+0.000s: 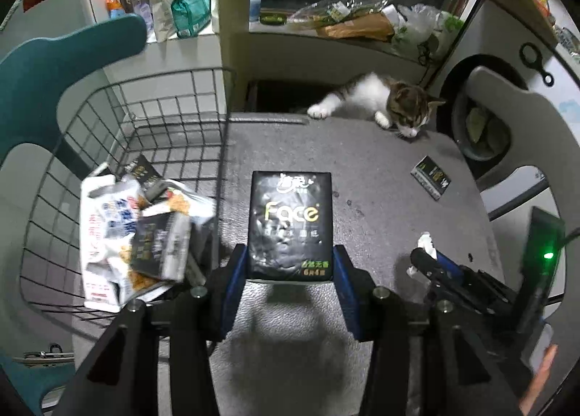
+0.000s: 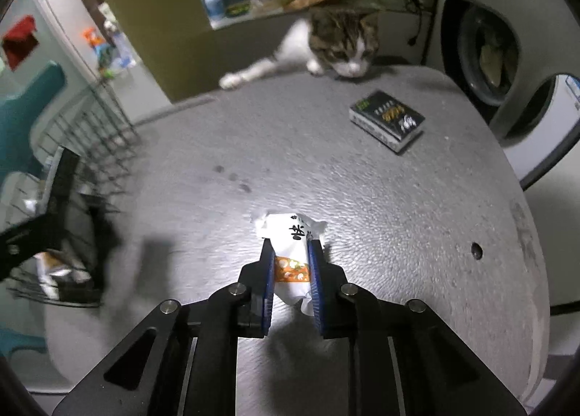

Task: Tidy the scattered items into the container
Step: 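Carry the Face pack and snack packet to the basket and open both grippers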

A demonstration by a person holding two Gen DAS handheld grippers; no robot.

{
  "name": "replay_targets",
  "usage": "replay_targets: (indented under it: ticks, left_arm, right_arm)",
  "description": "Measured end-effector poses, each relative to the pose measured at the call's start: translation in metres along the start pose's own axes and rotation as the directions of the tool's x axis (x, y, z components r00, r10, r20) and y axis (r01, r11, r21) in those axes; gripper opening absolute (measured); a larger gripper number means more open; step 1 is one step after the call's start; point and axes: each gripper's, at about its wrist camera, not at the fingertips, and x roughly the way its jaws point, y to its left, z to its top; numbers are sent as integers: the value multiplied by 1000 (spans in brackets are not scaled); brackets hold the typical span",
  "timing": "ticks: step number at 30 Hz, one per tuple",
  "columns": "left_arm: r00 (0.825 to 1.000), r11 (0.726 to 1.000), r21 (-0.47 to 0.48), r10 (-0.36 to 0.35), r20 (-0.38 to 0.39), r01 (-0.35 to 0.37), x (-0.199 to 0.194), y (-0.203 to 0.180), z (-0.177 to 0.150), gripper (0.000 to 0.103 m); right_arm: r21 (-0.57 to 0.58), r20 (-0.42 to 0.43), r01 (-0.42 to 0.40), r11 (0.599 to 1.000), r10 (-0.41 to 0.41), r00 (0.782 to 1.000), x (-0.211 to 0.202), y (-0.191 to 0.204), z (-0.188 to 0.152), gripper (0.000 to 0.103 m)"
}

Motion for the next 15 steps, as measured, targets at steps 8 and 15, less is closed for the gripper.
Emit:
replay_targets:
  ticks: [8,15]
  left_arm:
    - [997,995,-81,64,32,-61,-41,64,-7,52]
    - [989,977,-156,149,13,-145,-56,125,-19,52]
  right_arm:
    - [-164,51,-176,971,186,981,-72,93,17,18]
    - [-312,-21,-280,908,288,957,-73,197,12,19]
